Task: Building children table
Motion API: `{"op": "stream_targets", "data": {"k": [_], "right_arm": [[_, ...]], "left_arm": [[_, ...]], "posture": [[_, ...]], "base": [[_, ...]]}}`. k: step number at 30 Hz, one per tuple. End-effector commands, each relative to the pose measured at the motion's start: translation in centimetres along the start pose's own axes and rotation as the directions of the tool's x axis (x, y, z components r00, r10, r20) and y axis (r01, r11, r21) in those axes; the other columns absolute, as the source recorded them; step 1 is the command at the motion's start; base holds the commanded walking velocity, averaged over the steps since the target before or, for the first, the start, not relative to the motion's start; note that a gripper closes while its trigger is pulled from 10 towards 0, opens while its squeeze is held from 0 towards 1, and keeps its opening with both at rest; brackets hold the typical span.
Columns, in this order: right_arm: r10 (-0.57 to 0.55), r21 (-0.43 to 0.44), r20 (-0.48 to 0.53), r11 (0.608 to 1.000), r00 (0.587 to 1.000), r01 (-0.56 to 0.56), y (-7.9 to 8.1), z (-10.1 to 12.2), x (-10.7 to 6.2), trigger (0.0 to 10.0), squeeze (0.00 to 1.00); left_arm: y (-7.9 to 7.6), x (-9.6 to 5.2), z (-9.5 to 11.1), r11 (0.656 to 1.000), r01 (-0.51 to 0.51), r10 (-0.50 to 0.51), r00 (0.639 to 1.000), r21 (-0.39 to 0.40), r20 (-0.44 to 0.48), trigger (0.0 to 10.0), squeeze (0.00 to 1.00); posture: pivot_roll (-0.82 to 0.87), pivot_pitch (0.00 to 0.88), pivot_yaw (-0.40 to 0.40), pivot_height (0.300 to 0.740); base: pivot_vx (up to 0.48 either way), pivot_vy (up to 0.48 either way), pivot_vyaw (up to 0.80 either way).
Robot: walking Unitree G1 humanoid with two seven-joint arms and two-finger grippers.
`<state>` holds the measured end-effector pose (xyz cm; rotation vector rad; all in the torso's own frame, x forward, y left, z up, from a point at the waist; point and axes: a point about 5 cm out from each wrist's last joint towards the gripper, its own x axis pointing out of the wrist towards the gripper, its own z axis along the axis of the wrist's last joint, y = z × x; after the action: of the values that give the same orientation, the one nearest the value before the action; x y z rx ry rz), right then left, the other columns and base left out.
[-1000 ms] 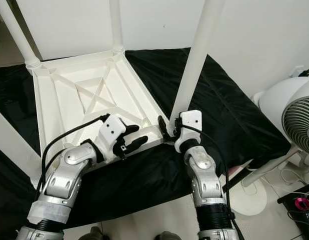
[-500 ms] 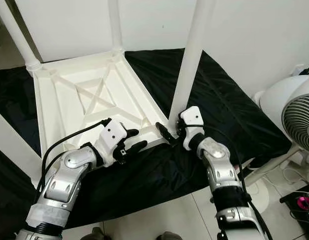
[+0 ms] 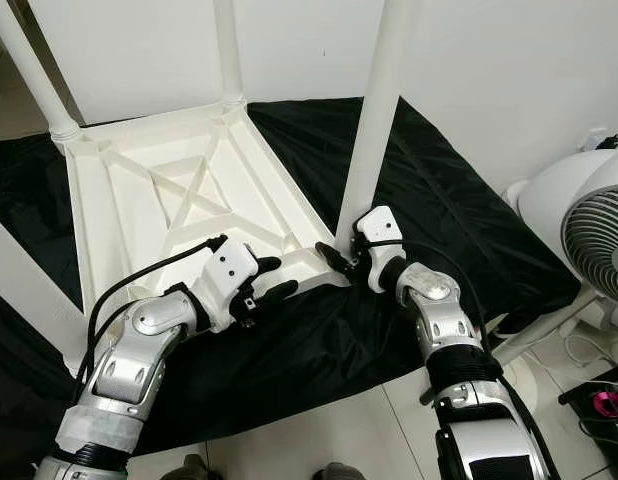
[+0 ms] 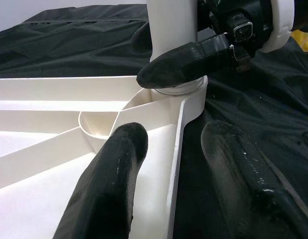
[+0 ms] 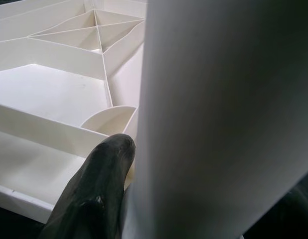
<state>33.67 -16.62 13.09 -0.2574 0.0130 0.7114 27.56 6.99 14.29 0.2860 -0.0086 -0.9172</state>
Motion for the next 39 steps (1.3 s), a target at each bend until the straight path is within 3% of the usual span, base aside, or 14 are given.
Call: {"op": "stream_targets", "data": {"k": [1,2,3,9,14,18,21,25,29,34,35,36,37,39], "right_arm": [[-0.003,0.029,-0.046,1.000,0.999,0.004,0.2,-1.1,-0.4,1.8,0.00],[-0.003,0.029,-0.046,1.000,0.999,0.004,0.2,-1.1,-0.4,1.8,0.00],[-0.036,0.052,-0.039,0.998,0.999,0.038,0.5,-1.2,-0.4,10.0,0.00],[-0.165,0.077,-0.058,0.983,0.985,0.169,0.4,-1.5,-0.5,10.0,0.00],[-0.394,0.138,-0.072,0.906,0.916,0.400,1.1,-1.5,-0.4,10.0,0.00],[-0.434,0.138,-0.066,0.888,0.898,0.439,1.6,-1.3,-0.3,10.0,0.00],[-0.600,0.179,-0.091,0.775,0.795,0.606,2.9,-0.6,0.0,10.0,0.00],[-0.677,0.215,-0.101,0.701,0.729,0.680,4.2,0.0,0.8,10.0,0.00],[-0.681,0.260,-0.090,0.688,0.727,0.677,5.1,0.5,1.4,10.0,0.00],[-0.650,0.268,-0.051,0.723,0.759,0.637,5.3,1.3,1.6,10.0,0.00],[-0.647,0.268,-0.049,0.726,0.761,0.634,5.1,1.4,1.4,10.0,0.60],[-0.647,0.268,-0.049,0.726,0.761,0.634,5.1,1.4,1.4,10.0,0.60],[-0.637,0.291,-0.041,0.729,0.769,0.619,5.1,1.5,1.2,10.0,1.00],[-0.613,0.292,0.003,0.757,0.790,0.585,5.1,2.1,0.6,10.0,1.00]], "left_arm": [[0.6,-0.2,-0.1,0.986,-0.167,0.167,0.986,0.002,-0.006,10.0,0.00],[0.6,-0.2,-0.1,0.986,-0.167,0.167,0.986,0.002,-0.006,10.0,0.00],[0.5,-0.3,-0.1,0.986,-0.165,0.165,0.986,0.001,-0.008,10.0,0.00],[0.4,-0.3,-0.1,0.987,-0.163,0.163,0.986,0.000,-0.013,10.0,0.00],[0.2,-0.4,-0.1,0.989,-0.145,0.146,0.989,0.005,-0.020,10.0,0.00],[0.1,-0.5,-0.1,0.990,-0.142,0.142,0.990,0.006,-0.022,10.0,0.00],[0.1,-0.5,-0.2,0.991,-0.133,0.133,0.991,0.007,-0.028,10.0,0.00],[0.3,-0.3,-0.1,0.991,-0.136,0.136,0.990,0.008,-0.026,10.0,0.00],[0.4,-0.2,-0.1,0.990,-0.143,0.143,0.990,0.007,-0.021,10.0,0.00],[0.6,0.1,0.2,0.989,-0.149,0.149,0.989,0.010,-0.013,10.0,0.00],[0.7,0.2,0.2,0.989,-0.150,0.150,0.989,0.011,-0.011,10.0,0.00],[0.7,0.2,0.2,0.989,-0.150,0.150,0.989,0.011,-0.011,10.0,0.00],[0.8,0.2,0.2,0.988,-0.153,0.153,0.988,0.013,-0.010,10.0,0.00],[0.9,0.2,0.3,0.987,-0.159,0.159,0.987,0.011,-0.008,10.0,0.00]], "posture": [[-0.04,0.000,0.008,0.740],[-0.04,0.000,0.008,0.740],[-0.04,0.000,0.008,0.740],[-0.04,0.000,0.014,0.740],[-0.04,0.000,0.022,0.740],[-0.05,0.000,0.026,0.740],[-0.06,0.000,0.029,0.740],[-0.06,0.000,0.029,0.740],[-0.06,0.000,0.029,0.740],[-0.06,0.000,0.024,0.740],[-0.07,0.000,0.023,0.740],[-0.07,0.000,0.023,0.740],[-0.07,0.000,0.022,0.740],[-0.07,0.000,0.017,0.740]], "base": [[0.000,0.000,0.00],[0.000,0.000,0.00],[0.000,0.000,0.00],[0.000,0.000,0.00],[0.000,0.000,0.00],[0.000,0.000,0.00],[0.000,0.000,0.00],[0.000,0.000,0.00],[0.000,0.000,0.00],[0.000,0.000,0.00],[0.000,0.000,0.00],[0.000,0.000,0.00],[0.000,0.000,0.00],[0.000,0.000,0.00]]}}
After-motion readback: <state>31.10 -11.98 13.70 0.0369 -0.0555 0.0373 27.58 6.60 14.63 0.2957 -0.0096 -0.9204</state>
